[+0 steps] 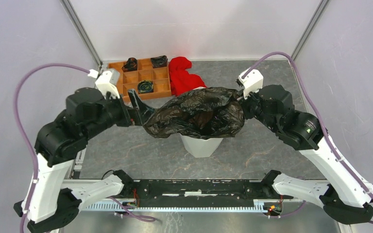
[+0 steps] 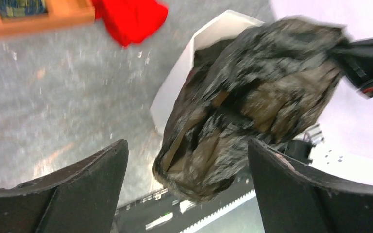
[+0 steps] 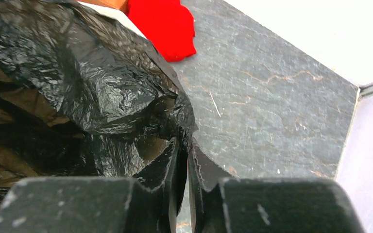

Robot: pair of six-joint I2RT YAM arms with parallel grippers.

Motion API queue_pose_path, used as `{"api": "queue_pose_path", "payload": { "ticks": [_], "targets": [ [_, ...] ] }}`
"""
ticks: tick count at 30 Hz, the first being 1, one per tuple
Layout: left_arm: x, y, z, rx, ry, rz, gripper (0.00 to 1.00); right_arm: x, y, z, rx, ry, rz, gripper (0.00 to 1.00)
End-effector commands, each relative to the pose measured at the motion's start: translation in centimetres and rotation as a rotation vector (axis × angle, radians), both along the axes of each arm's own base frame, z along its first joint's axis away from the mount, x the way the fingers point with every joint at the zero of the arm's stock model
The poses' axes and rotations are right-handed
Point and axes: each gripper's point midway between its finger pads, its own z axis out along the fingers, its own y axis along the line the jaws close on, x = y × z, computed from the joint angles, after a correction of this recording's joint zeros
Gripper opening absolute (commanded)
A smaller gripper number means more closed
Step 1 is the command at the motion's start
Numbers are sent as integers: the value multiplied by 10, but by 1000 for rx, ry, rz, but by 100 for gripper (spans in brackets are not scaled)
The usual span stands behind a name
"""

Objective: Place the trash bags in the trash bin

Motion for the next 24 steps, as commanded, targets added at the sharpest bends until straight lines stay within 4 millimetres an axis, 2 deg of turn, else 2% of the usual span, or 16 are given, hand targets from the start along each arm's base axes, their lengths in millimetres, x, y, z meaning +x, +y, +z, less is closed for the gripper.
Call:
{"api": "queue_pose_path", "payload": {
  "ticks": [1, 3, 5, 8, 15, 19, 24],
  "targets": [
    [21, -15, 60, 9, -248, -99, 100, 2, 16, 29, 86, -71, 62, 16],
    [34, -30, 57, 32, -244, -141, 100, 3, 17, 30, 95, -78, 64, 16],
    [51, -40, 40, 97, -217, -157, 100, 4, 17, 30, 98, -82, 62, 16],
    [68, -45, 19, 178, -185, -152, 100, 4, 16, 29, 107, -84, 52, 16],
    [85, -60, -12, 207, -145, -170, 100, 6, 13, 20, 102, -82, 29, 16],
    [90, -68, -17, 193, -114, -174, 90, 8, 10, 18, 92, -82, 9, 16],
    [98, -72, -14, 159, -119, -136, 61, 11, 3, 13, 78, -87, -35, 16]
  ]
}}
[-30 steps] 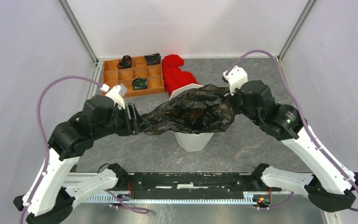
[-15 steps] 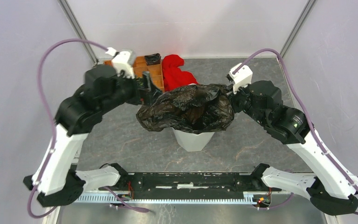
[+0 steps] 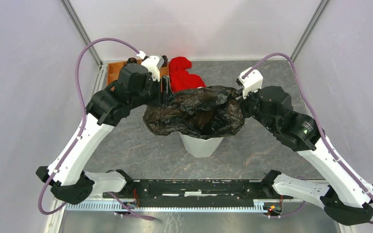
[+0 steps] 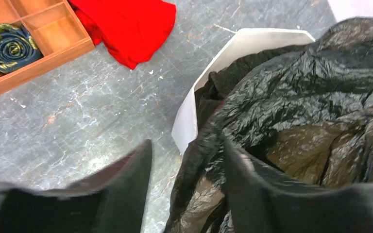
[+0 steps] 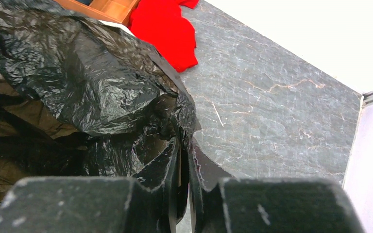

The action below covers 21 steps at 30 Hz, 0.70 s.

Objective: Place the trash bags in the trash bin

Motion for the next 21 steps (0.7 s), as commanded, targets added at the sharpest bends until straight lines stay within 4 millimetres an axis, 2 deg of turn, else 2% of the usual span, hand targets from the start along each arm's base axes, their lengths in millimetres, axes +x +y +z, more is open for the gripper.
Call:
{"api": "queue_pose_path", "payload": {
  "ticks": [1, 4, 7, 11, 16, 18, 21],
  "targets": [
    [13, -10, 19, -64, -57, 9, 53, 7, -9, 5, 31, -32, -82, 14],
    [25, -16, 12, -62, -28, 46, 25, 13, -15, -5, 15, -8, -142, 7],
    [39, -20, 2, -43, -3, 91, 4, 21, -22, -18, -16, 22, -185, 7],
    [63, -20, -2, -24, -21, 170, 2, 32, -31, -30, -25, 51, -215, 7],
    [90, -7, -9, 13, -56, 306, 2, 42, -32, -40, -45, 71, -223, 13],
    [97, 1, -19, 40, -61, 351, 2, 44, -28, -49, -53, 87, -206, 13],
    [102, 7, -44, 72, -23, 373, 2, 44, -31, -68, -84, 117, -219, 13]
  ]
}}
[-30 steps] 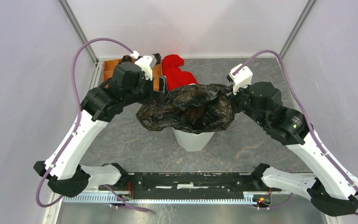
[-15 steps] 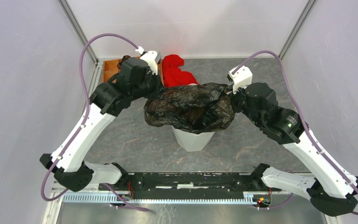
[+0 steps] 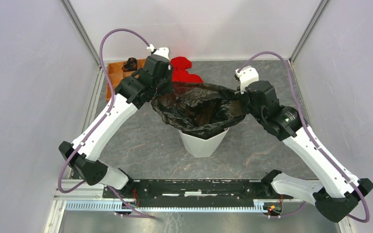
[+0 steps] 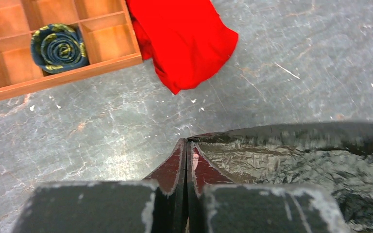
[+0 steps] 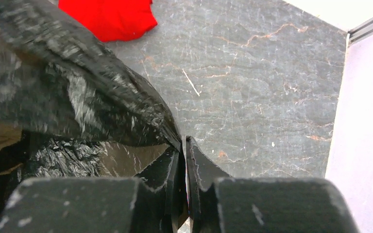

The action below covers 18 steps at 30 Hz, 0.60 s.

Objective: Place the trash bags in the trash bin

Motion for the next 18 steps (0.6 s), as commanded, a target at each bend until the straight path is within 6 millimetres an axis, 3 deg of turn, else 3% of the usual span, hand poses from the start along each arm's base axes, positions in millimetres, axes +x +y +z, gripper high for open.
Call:
{"api": "queue_pose_path", "payload": {
  "ticks": [1, 8, 14, 18],
  "targets": [
    [19, 13, -13, -8, -27, 115, 2, 4, 2, -19, -8, 19, -1, 13],
    [10, 15, -62, -2, 68, 113, 2, 2, 3, -56, -18, 77, 5, 17],
    [-1, 15, -82, -24, 106, 104, 2, -2, 6, -79, 0, 121, 10, 19],
    [-2, 8, -88, -50, 121, 83, 2, 0, 14, -83, 49, 123, 25, 23]
  ]
}}
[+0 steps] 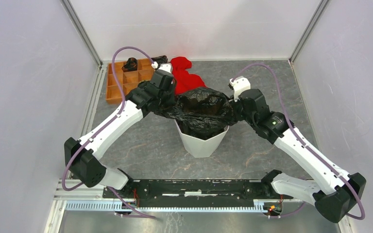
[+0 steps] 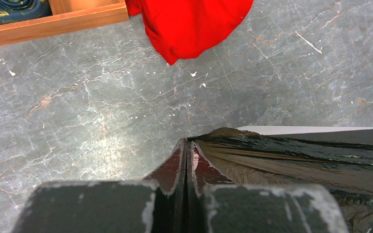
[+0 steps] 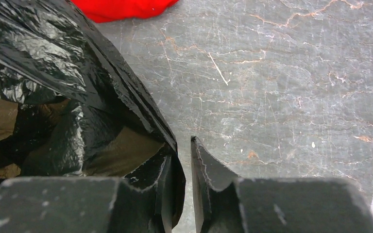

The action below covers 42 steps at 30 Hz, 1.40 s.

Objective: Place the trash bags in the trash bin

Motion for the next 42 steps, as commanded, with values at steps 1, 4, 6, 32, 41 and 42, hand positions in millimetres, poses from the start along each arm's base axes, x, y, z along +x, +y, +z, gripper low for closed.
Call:
{"api": "queue_pose_path", "payload": {
  "ticks": [1, 4, 6, 32, 41, 42],
  "targets": [
    [3, 5, 1, -35, -4, 39, 2, -1, 2, -10, 33, 28, -10, 23],
    [12, -3, 3, -44, -11, 24, 2, 8, 4, -6, 40, 11, -21, 25],
    [18, -2, 3, -36, -12, 35, 2, 13, 3, -9, 31, 18, -32, 25],
    [-36, 59, 70, -15, -107, 68, 70, -19, -30, 65, 53, -83, -34, 79],
    [-64, 89, 119, -2, -163, 116, 88, -57, 49, 145, 200, -189, 533, 94],
    [-68, 88, 123, -25, -161, 111, 88, -69, 69, 149, 257, -180, 665, 94]
  ]
}}
